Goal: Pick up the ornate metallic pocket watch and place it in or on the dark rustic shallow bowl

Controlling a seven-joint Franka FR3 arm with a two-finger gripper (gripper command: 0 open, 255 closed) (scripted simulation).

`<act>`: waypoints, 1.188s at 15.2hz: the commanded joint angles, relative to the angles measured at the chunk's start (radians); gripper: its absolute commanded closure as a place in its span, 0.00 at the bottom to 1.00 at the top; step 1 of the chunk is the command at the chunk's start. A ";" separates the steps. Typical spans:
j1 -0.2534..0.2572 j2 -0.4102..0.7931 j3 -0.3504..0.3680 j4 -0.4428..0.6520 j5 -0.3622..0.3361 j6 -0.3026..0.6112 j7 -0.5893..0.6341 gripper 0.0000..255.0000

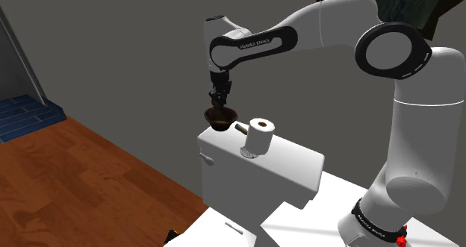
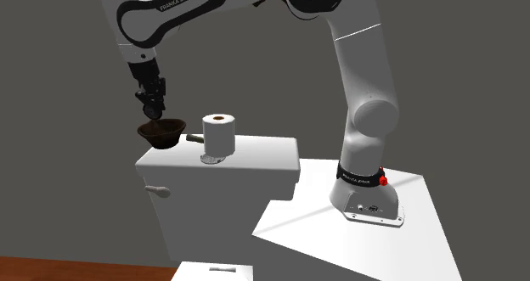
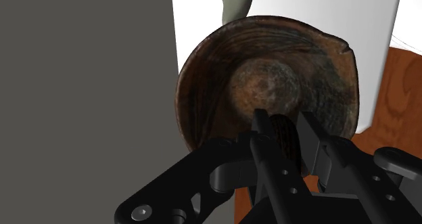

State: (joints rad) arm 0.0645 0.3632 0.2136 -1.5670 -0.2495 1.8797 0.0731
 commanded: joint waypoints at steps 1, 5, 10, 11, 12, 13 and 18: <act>0.000 0.000 0.000 0.000 0.000 0.000 0.000 0.00; 0.000 0.000 0.000 0.000 0.000 0.000 0.000 0.00; 0.014 -0.009 0.007 0.112 0.008 -0.121 -0.009 0.00; 0.014 -0.009 0.007 0.112 0.008 -0.121 -0.009 0.00; 0.014 -0.009 0.007 0.112 0.008 -0.121 -0.009 0.00; 0.014 -0.009 0.007 0.112 0.008 -0.121 -0.009 0.00; 0.014 -0.009 0.007 0.112 0.008 -0.121 -0.009 0.00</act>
